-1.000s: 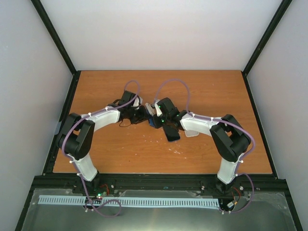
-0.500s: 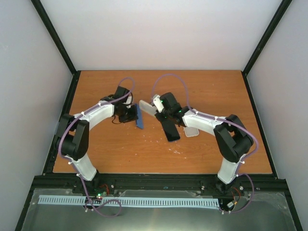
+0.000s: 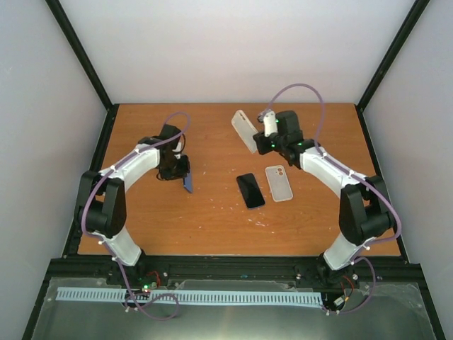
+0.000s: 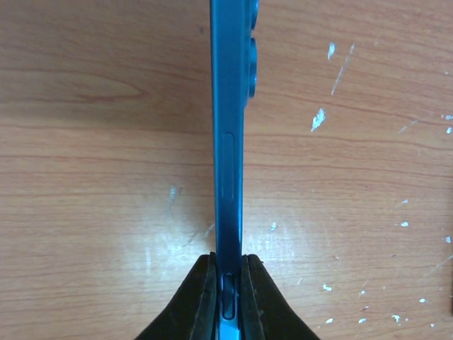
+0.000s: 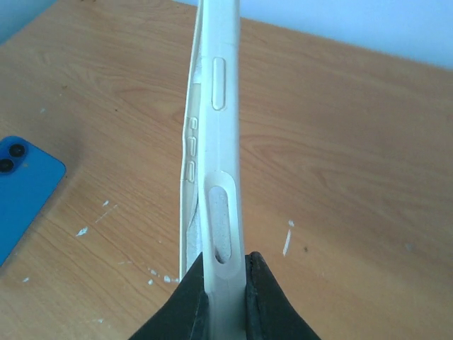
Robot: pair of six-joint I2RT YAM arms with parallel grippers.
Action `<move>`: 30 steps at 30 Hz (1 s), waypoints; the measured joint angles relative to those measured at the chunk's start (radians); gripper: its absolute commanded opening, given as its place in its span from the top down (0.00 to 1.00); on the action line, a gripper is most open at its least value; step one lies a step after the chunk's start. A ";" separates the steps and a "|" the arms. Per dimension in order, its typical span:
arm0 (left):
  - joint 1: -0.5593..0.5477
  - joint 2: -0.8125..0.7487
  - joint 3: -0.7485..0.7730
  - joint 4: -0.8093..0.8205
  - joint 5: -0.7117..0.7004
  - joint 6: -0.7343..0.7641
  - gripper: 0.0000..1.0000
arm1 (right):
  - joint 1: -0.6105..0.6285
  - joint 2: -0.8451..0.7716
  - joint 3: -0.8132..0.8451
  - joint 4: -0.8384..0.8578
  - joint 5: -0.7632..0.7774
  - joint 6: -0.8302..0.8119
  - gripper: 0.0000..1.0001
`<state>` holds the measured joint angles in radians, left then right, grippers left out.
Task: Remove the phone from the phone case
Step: Place the phone at the center of the board.
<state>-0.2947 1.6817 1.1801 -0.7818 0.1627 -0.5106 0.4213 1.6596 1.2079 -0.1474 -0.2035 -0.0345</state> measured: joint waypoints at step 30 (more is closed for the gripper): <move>-0.343 0.221 0.296 -0.347 -0.302 -0.057 0.95 | -0.787 -0.287 -0.221 -0.470 -0.366 -0.263 0.97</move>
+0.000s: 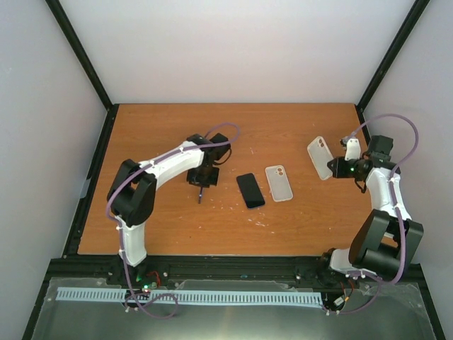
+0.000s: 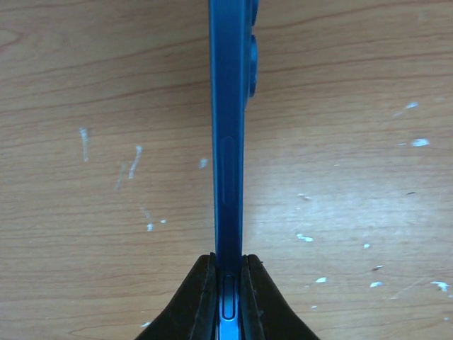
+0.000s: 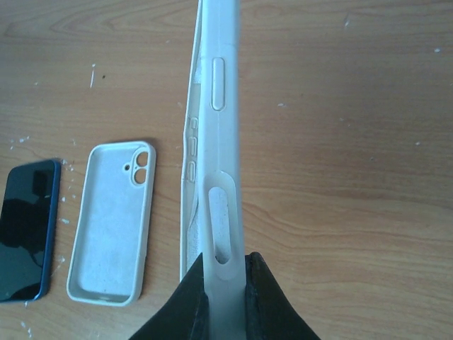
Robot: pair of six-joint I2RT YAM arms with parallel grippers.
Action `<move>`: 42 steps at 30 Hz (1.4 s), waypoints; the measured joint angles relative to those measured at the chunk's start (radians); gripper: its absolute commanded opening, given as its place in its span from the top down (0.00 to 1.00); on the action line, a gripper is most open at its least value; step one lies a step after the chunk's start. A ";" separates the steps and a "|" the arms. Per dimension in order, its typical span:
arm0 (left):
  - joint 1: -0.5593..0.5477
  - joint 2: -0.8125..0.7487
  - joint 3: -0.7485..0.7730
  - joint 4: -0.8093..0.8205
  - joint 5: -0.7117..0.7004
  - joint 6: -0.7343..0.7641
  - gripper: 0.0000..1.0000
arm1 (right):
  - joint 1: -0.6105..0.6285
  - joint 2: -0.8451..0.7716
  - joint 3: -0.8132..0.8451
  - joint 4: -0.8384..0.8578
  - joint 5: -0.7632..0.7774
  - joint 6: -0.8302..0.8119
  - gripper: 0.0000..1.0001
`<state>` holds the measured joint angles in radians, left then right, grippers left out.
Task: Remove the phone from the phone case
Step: Place the phone at the center of the board, then place the phone case at the center of the board, then adjust the phone at the center of the board.
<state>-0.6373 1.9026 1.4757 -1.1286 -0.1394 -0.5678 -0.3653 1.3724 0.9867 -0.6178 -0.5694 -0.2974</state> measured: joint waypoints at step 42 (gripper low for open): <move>0.161 -0.058 -0.302 0.371 0.226 0.051 0.14 | -0.019 0.340 -0.011 -0.205 -0.044 -0.219 0.54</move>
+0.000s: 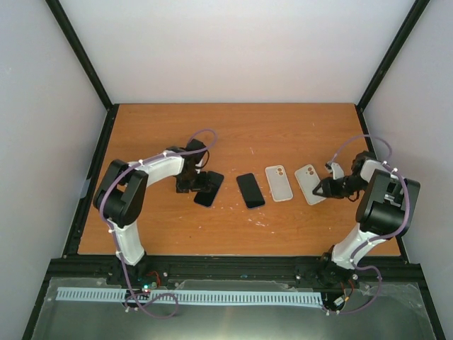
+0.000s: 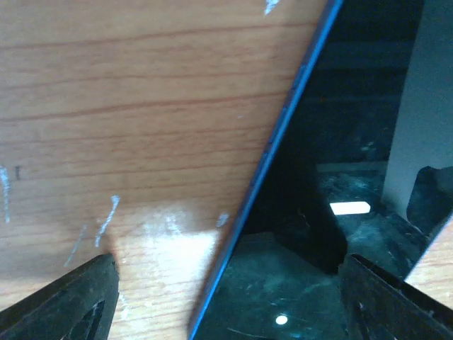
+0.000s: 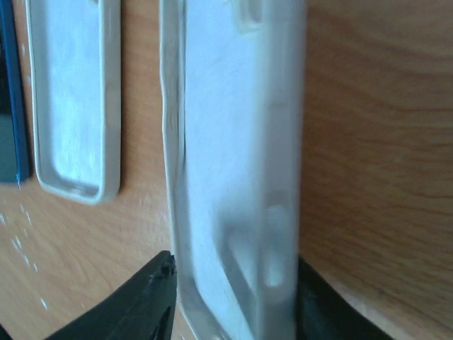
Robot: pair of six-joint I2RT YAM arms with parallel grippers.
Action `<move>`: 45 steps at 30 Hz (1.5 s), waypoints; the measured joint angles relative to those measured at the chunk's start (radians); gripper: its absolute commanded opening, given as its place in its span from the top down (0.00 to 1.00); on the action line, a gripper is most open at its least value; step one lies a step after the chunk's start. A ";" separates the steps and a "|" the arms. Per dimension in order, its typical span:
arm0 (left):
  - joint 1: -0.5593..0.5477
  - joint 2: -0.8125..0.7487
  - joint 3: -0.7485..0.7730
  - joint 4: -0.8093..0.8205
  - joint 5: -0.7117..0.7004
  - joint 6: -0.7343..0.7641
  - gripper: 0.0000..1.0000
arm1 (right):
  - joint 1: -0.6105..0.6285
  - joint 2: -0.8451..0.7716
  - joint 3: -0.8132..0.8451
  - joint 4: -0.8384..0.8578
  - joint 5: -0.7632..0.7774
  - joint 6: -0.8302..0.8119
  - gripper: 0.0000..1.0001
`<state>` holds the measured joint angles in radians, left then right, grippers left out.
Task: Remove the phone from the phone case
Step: Adjust the phone at the center of the board, then reset both arms
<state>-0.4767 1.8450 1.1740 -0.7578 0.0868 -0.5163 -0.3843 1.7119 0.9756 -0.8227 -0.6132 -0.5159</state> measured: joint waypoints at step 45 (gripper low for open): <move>0.054 -0.198 -0.006 0.138 -0.055 0.114 0.03 | 0.007 -0.386 0.058 -0.030 0.027 -0.051 0.24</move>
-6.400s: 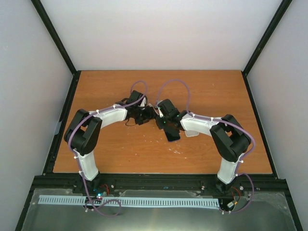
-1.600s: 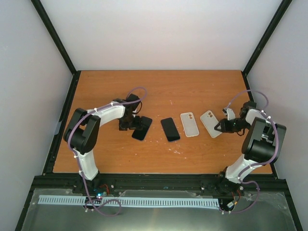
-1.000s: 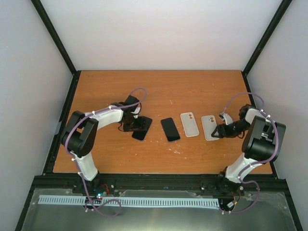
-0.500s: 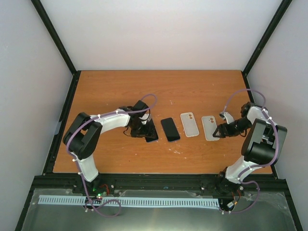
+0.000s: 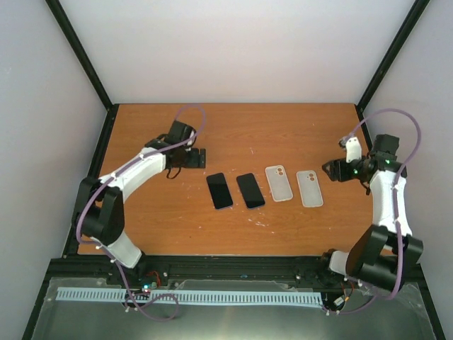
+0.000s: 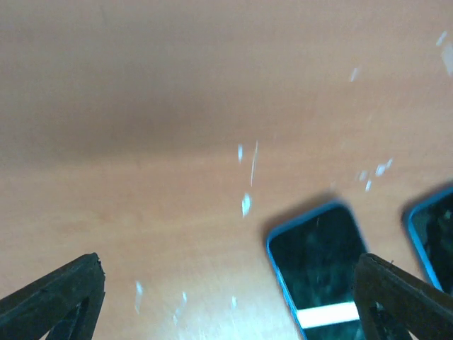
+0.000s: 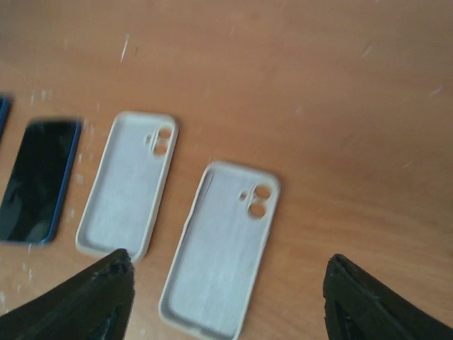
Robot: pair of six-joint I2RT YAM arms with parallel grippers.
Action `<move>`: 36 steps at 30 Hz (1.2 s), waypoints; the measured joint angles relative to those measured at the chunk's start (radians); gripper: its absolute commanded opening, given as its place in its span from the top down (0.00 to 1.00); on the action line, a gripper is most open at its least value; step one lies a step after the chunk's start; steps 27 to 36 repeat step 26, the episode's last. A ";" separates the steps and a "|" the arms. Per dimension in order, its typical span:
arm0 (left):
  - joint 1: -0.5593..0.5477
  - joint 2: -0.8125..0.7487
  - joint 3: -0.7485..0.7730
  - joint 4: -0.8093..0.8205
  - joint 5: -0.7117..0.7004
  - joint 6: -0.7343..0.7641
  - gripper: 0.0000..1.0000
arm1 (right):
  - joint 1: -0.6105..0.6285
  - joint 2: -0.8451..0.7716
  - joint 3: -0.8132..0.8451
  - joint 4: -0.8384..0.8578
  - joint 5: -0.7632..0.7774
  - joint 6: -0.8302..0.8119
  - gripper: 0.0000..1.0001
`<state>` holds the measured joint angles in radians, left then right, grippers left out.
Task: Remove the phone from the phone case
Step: Reset both arms
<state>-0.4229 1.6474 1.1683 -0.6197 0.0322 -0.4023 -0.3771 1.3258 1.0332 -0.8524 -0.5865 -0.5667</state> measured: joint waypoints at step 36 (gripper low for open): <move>0.033 -0.216 0.430 0.230 -0.377 0.209 0.00 | 0.000 -0.400 0.160 0.509 0.082 0.591 0.00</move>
